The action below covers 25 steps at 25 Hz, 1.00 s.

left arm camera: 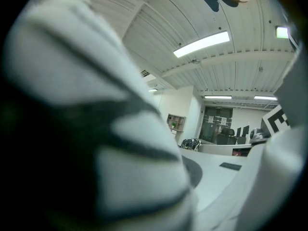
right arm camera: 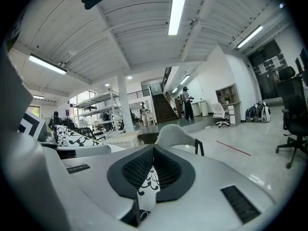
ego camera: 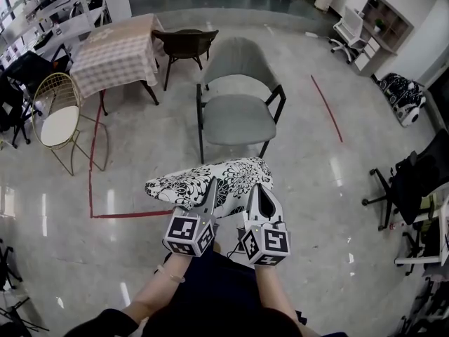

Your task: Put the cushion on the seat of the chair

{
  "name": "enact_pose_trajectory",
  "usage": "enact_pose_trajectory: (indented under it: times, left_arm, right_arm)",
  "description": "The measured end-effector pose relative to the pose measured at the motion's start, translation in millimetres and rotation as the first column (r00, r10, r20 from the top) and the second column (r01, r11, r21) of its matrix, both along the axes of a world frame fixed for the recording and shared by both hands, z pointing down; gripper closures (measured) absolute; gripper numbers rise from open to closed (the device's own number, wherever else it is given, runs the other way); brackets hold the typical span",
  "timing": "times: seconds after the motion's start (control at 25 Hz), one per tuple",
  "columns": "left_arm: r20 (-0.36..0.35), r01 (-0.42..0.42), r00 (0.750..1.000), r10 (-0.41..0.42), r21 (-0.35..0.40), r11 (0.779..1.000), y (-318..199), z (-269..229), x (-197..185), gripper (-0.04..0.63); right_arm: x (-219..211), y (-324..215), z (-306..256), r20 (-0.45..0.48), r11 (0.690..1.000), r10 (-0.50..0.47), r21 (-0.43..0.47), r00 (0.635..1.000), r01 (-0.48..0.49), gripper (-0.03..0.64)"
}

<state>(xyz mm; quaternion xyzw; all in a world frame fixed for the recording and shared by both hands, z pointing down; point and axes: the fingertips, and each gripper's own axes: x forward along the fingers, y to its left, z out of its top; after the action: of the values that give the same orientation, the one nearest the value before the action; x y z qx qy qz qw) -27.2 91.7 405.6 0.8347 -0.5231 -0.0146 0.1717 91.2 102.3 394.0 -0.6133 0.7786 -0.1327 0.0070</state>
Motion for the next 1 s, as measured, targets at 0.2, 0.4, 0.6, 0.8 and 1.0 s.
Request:
enact_pose_trajectory:
  times: [0.2,0.4,0.6,0.8,1.0]
  left_arm:
    - [0.000,-0.008,1.000,0.008,-0.006,1.000,-20,0,5,0.557]
    - [0.002,-0.021,1.000,0.021,-0.012,1.000,-45,-1,9,0.557]
    - [0.004,-0.032,0.999,0.032,-0.022,0.999,-82,0,7,0.557]
    - [-0.009,-0.052,0.999,0.051,-0.030,0.998,-122,2,8,0.557]
    - [-0.025,-0.075,0.997,0.074,-0.035,0.997,-162,5,7,0.557]
  right_arm:
    - [1,-19,0,0.004,1.000,0.001,-0.004,1.000,-0.001,0.603]
    - [5,-44,1,0.009,1.000,0.010,-0.015,1.000,-0.010,0.603]
    - [2,-82,-1,0.008,1.000,0.013,-0.018,1.000,-0.013,0.603]
    - [4,-121,-3,-0.003,0.999,0.031,-0.018,1.000,-0.031,0.603]
    - [4,-154,-2,-0.013,0.999,0.048,-0.024,0.999,-0.049,0.603]
